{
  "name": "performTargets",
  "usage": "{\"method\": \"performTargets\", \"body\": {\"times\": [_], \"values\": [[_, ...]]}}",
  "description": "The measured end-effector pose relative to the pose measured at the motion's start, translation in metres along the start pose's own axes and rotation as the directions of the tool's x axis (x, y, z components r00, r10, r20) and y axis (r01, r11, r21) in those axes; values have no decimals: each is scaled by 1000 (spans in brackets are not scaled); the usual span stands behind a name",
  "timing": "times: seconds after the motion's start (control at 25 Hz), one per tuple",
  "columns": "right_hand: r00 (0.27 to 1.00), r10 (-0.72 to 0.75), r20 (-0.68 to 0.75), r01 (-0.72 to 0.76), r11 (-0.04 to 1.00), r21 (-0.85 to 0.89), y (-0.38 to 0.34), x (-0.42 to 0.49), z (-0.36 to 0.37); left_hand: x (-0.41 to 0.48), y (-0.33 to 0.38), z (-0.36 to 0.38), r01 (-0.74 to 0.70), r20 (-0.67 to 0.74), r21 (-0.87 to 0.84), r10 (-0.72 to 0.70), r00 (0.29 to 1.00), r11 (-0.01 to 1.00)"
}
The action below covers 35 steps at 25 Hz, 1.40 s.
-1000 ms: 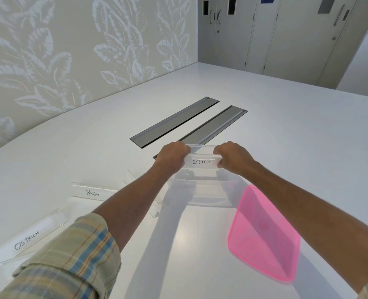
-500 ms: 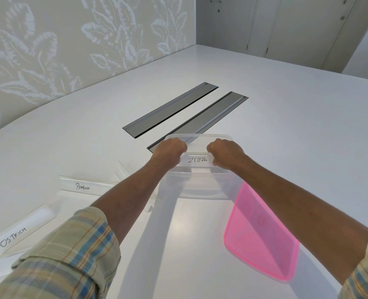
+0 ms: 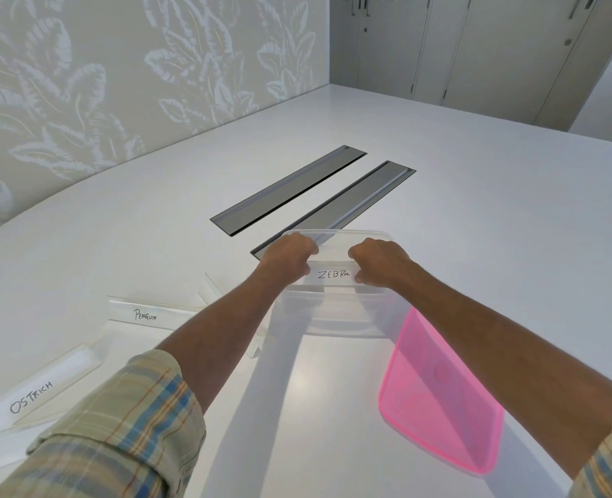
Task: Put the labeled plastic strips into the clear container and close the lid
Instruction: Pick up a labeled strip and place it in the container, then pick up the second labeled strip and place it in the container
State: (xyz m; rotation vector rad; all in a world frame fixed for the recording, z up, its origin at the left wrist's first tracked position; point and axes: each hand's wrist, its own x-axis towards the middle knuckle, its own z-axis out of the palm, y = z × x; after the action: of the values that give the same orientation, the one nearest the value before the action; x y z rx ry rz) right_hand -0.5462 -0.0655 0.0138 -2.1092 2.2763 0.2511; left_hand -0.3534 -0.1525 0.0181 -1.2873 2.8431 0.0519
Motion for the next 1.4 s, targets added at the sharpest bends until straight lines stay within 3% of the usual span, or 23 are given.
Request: {"method": "performTargets", "body": {"times": [0.2, 0.4, 0.52, 0.68, 0.92, 1.24, 1.4], "values": [[997, 37, -65, -19, 966, 258, -4, 0, -23, -14, -16, -45, -36, -299, -295, -57, 953, 955], [965, 115, -235, -14, 919, 394, -32, -14, -64, -45, -69, -72, 44, -418, -227, -138, 898, 973], [940, 90, -328, 67, 896, 439, -70, -26, -87, -65, -98, -69, 133, -366, -209, -204, 908, 969], [947, 15, -321, 175, 814, 554, -126, -37, -100, -86, -122, -48, 258, -153, -253, -302, 941, 933], [959, -155, -235, 259, 816, 518, -190, -44, -73, -104, -139, -20, 136, 79, -71, -130, 988, 988], [996, -88, -21, 89, 912, 400, -232, -44, -16, -101, -163, 0, 139, 180, 3, -138, 974, 990], [999, -45, -23, 50, 931, 361, -238, -45, 3, -96, -167, 9, 120, 201, 27, -123, 972, 992]]}}
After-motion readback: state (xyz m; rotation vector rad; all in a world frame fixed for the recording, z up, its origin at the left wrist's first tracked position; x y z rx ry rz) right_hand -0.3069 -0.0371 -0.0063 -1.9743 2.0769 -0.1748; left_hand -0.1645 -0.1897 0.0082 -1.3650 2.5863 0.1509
